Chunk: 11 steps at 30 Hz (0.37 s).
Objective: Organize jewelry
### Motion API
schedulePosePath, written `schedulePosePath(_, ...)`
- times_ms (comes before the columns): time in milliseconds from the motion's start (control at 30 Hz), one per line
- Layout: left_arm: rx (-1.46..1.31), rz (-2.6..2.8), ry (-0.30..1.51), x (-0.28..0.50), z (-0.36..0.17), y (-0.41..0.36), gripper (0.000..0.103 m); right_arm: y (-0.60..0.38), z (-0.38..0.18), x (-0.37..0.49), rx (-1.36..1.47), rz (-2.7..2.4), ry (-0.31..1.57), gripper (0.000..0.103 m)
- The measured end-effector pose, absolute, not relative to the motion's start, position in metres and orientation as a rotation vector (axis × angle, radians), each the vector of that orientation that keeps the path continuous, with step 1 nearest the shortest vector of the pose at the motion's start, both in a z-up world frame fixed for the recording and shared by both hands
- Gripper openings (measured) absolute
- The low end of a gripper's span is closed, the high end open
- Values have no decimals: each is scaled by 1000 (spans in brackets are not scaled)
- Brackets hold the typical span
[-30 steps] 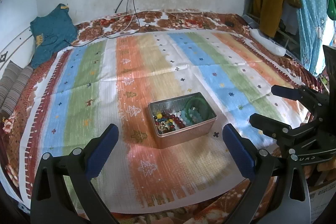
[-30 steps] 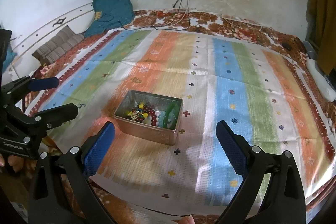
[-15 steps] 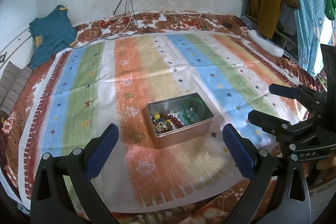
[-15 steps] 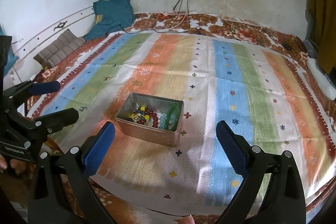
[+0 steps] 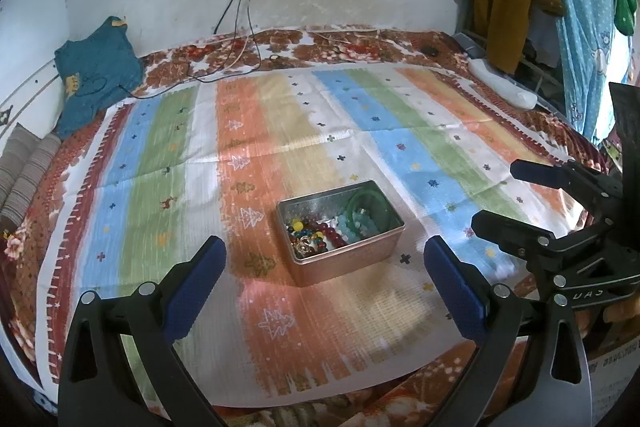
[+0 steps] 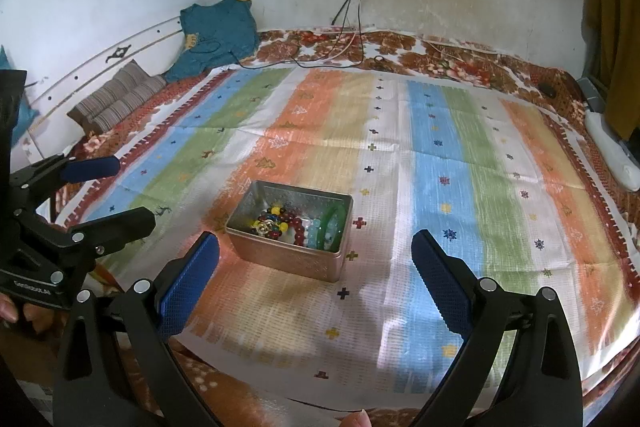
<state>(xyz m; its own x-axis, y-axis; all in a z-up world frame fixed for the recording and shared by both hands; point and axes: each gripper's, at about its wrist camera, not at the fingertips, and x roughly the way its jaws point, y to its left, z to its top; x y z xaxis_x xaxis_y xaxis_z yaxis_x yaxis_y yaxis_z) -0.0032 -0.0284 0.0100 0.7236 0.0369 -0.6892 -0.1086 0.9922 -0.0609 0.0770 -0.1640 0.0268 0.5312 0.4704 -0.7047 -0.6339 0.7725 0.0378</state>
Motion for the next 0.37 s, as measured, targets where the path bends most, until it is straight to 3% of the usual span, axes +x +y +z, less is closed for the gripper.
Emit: schedulePosePath(367,-106,91,720,-9,12,-22,97,-164,27,76,-237,668,760,98)
